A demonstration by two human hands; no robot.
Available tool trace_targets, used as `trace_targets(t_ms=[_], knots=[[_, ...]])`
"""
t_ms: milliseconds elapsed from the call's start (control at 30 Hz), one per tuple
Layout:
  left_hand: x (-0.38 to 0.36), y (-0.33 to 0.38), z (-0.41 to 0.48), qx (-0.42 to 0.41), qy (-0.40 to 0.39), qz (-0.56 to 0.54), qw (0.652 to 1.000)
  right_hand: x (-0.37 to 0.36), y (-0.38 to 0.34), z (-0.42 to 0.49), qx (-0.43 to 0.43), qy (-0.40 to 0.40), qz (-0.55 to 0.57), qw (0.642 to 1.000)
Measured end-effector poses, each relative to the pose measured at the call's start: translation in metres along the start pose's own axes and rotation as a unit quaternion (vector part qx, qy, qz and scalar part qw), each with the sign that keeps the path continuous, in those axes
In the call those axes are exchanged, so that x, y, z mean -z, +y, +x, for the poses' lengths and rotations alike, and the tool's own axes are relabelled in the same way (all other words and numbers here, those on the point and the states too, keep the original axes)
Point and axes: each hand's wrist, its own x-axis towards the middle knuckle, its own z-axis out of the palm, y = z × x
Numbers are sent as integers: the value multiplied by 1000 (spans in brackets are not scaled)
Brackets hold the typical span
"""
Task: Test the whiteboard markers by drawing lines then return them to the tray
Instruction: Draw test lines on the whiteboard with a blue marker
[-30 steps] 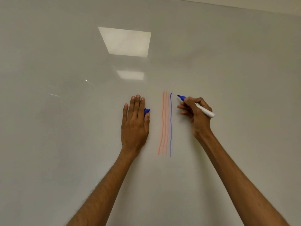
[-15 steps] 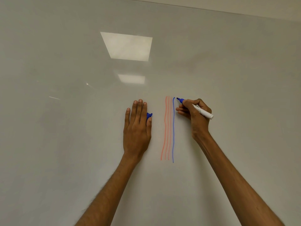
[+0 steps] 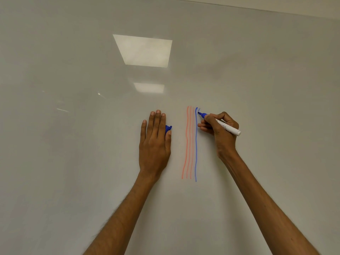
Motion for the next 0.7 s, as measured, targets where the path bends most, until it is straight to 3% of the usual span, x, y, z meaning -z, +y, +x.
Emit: trace_targets(t_ms=[700], knots=[[-2,0,-2,-2,7,1,1000,20,16,-29,-21,0,-15,1000]])
